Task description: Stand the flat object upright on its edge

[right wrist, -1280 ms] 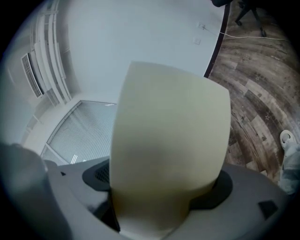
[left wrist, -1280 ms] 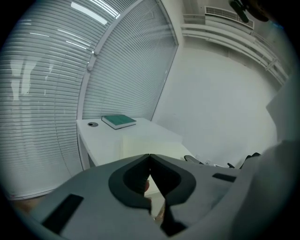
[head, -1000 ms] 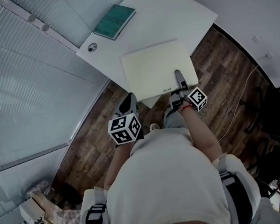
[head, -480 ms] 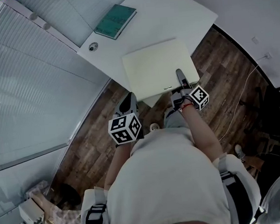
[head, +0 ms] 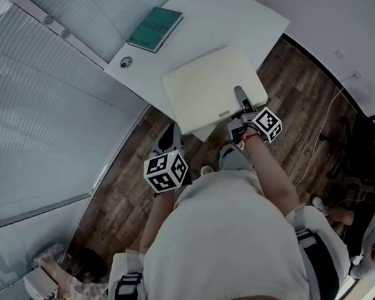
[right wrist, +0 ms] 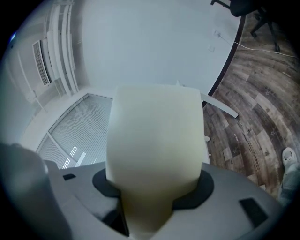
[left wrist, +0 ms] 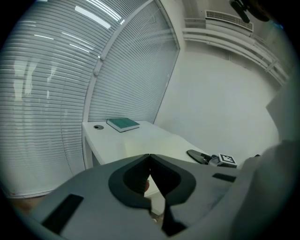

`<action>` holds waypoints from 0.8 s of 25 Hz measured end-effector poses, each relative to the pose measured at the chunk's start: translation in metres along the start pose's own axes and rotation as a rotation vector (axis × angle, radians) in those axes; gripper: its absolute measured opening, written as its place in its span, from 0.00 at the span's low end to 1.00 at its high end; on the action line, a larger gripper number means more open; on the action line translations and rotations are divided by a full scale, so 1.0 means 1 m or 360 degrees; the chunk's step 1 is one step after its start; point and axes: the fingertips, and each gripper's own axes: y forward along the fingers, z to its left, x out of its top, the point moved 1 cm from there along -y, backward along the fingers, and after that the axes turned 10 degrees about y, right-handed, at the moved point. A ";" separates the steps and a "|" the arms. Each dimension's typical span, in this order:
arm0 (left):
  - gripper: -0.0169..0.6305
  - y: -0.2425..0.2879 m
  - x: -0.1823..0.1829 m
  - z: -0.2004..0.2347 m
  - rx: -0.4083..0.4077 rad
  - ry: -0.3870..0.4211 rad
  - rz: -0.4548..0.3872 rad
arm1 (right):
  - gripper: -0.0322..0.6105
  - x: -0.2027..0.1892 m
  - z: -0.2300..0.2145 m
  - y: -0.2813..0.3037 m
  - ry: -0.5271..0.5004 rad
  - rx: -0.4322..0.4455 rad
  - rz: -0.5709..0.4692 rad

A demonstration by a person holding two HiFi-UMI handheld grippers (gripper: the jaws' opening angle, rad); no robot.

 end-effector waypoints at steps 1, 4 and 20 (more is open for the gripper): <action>0.06 -0.001 0.000 -0.001 -0.0001 0.0000 -0.0005 | 0.47 0.001 0.004 0.000 -0.0020 0.0005 0.0003; 0.06 -0.004 0.000 -0.001 -0.0001 -0.0002 -0.0016 | 0.46 0.002 0.016 0.003 -0.0085 0.0018 0.0013; 0.06 -0.021 -0.002 0.001 0.0031 -0.0014 -0.0065 | 0.45 0.003 0.104 0.028 -0.0688 0.0083 0.0060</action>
